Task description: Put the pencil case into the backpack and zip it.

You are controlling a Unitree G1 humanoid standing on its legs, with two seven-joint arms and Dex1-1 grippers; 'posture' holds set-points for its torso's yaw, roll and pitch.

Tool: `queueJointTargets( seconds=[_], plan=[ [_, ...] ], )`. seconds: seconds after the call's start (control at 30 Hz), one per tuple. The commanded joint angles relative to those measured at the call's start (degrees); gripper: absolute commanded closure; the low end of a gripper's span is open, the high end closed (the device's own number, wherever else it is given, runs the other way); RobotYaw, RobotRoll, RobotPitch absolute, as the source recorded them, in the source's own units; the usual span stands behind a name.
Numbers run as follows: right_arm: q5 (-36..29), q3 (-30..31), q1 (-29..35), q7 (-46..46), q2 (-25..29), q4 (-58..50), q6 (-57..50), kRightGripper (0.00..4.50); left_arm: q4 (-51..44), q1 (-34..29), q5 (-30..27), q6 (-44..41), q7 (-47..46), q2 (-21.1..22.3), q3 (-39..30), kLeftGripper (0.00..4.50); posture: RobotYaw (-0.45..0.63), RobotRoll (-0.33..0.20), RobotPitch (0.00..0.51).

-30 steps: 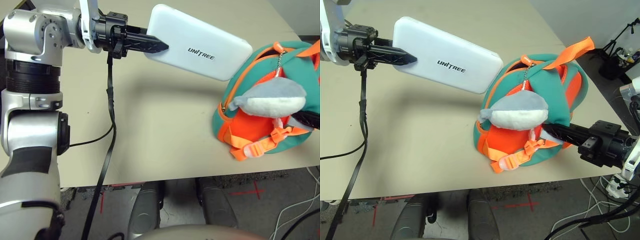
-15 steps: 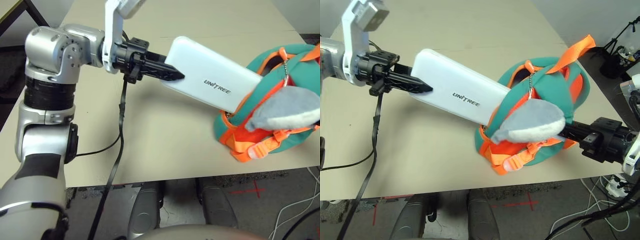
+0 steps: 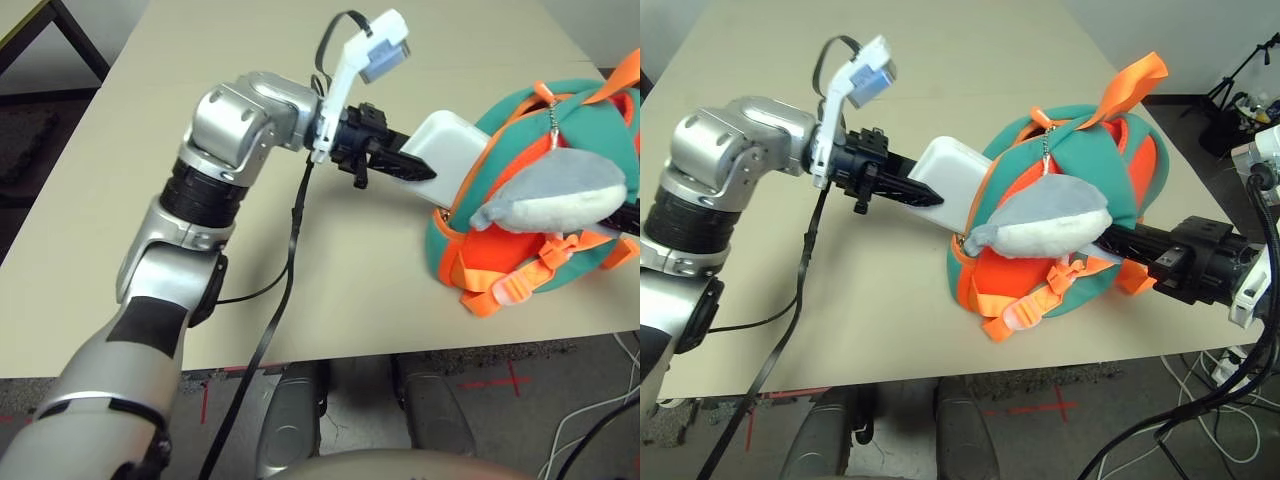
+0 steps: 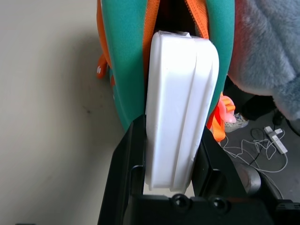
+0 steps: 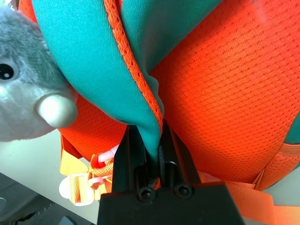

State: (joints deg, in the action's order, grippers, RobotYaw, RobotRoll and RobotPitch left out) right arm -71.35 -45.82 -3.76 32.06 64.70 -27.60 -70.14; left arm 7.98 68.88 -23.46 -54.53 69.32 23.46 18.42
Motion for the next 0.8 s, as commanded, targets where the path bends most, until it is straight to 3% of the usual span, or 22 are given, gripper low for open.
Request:
queueJointTargets(
  seconds=[0.03,0.3,0.8],
  plan=[
    [0.57,1.05,-0.62,0.33,-0.21,0.00,1.64,4.45,0.19,1.01,-2.81,-1.78,1.88,0.42,-1.94,2.44,-0.04,0.000,0.197],
    [1.61,3.24,-1.64,0.94,-0.15,0.94,3.06,4.45,0.77,1.28,-5.39,-3.64,2.84,5.38,-5.70,0.00,-0.02,0.000,0.202],
    [2.28,5.50,-3.87,0.74,-0.37,1.27,3.64,4.45,2.67,-0.71,-3.23,0.97,0.58,2.93,-4.17,0.00,-0.02,0.000,0.201]
  ],
)
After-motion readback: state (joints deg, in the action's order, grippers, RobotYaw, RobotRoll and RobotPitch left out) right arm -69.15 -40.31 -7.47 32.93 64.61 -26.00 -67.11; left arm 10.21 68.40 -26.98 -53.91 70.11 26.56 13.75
